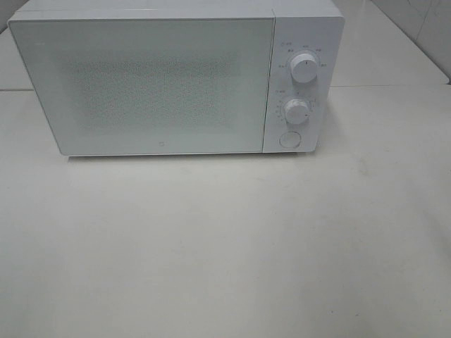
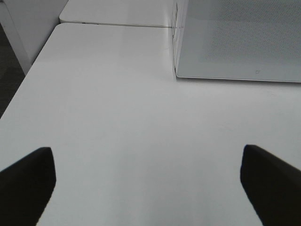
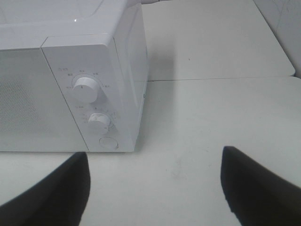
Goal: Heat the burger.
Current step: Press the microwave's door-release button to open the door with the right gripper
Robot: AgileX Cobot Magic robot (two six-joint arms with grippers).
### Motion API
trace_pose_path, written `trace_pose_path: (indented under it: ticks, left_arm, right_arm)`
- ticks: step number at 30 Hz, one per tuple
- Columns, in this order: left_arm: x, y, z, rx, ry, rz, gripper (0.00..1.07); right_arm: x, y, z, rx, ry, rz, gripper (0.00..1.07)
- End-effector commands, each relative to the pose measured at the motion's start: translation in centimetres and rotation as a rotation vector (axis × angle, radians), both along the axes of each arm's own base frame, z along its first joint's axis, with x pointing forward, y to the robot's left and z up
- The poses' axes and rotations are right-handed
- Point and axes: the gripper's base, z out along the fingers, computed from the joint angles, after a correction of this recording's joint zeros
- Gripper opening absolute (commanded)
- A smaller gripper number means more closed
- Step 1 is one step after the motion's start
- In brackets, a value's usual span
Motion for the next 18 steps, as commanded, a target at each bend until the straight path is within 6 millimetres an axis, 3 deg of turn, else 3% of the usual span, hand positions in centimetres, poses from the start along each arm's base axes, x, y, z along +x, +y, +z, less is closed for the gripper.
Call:
trace_pose_path:
  ticks: [1,11,18]
  left_arm:
    - [-0.3,0.0,0.0,-0.005,-0.027,0.009,1.00]
    - [-0.3,0.0,0.0,-0.005,-0.027,0.009,1.00]
    - [-0.3,0.0,0.0,-0.005,-0.027,0.009,1.00]
  right_arm:
    - [1.5,-0.1,0.1,0.001,-0.042,-0.015,0.75]
    - [5.4,0.1,-1.1,-0.001,-0.101,-0.034,0.75]
    - [8.8,0.2,-3.0,-0.006,-0.137,-0.049,0.75]
